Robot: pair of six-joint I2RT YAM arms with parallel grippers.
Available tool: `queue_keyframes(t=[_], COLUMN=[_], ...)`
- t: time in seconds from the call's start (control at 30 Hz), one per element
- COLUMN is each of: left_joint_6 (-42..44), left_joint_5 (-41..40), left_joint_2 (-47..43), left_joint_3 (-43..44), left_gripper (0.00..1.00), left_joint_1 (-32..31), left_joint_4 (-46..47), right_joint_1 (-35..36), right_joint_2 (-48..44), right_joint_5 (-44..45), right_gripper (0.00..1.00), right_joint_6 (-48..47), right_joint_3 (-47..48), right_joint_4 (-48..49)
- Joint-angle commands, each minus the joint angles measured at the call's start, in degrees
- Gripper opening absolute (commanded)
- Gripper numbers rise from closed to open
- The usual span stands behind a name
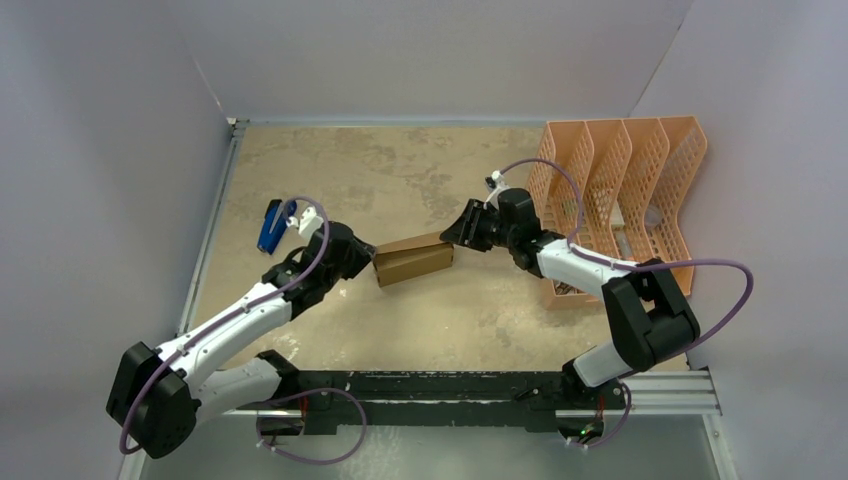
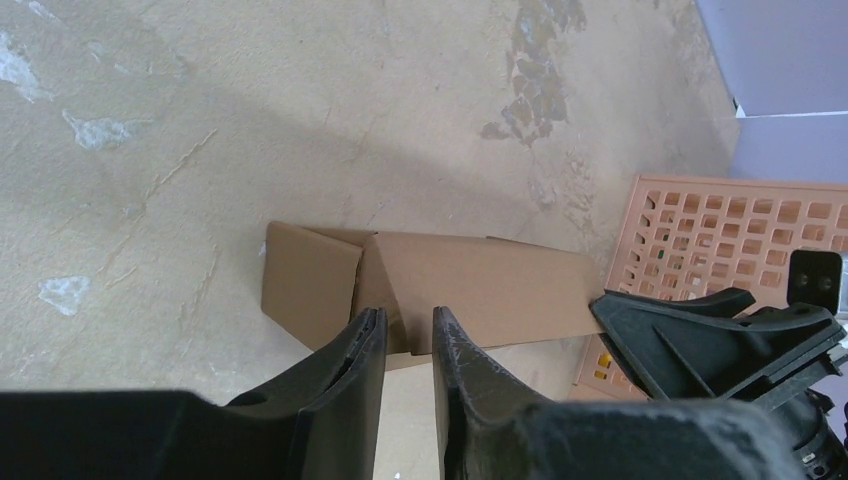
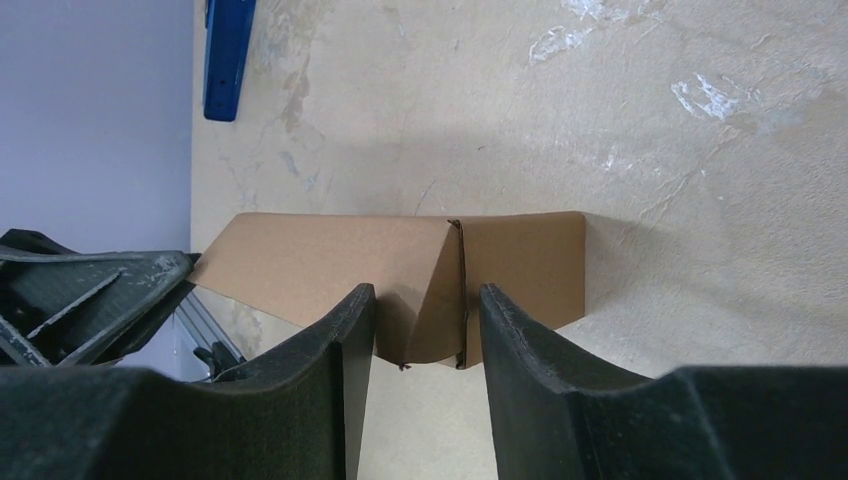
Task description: Fold the paper box
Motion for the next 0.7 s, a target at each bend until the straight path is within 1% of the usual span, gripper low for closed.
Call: queue_keyframes(t=[0.0, 0.1, 0.17, 0.27, 0.43, 0.6, 0.67], left_joint_6=[-2.9, -3.6, -3.7, -3.2, 1.4, 10.8, 13.3], left_joint_5=[0.9, 2.5, 4.0, 5.7, 4.6, 1.2, 0.5], left_joint_2=[0.2, 0.8, 1.5, 3.2, 5.0, 9.0, 10.2], left_joint_3=[-0.6, -1.8, -2.8, -3.0, -2.5, -0.3, 1.1], left_gripper=[0.21, 0.17, 0.11, 0.05, 0.05, 0.08, 0.10], left_joint_1=[0.2, 0.2, 0.3, 0.2, 0.2, 0.2, 0.2], left_joint_4=[0.1, 1.0, 2.3, 2.4, -0.3, -4.0, -5.5], right_joint_1=[-0.1, 0.0, 0.1, 0.1, 0.0, 0.1, 0.0], right_joint_2=[0.4, 0.5, 0.6, 0.8, 0.9, 0.2, 0.1], right_joint_5=[1.7, 1.8, 1.8, 1.6, 1.0, 2.0, 2.5], right_gripper=[0.44, 0.39, 0.35, 0.32, 0.31, 0.31, 0.31], right_joint_6=[-2.3, -2.3, -2.3, -2.3, -3.0, -6.0, -7.6], right_joint_3=[-2.2, -2.7, -3.3, -4.3, -7.0, -9.1, -9.4], right_joint_4=[-2.2, -1.8, -1.3, 0.1, 2.3, 2.8, 2.3])
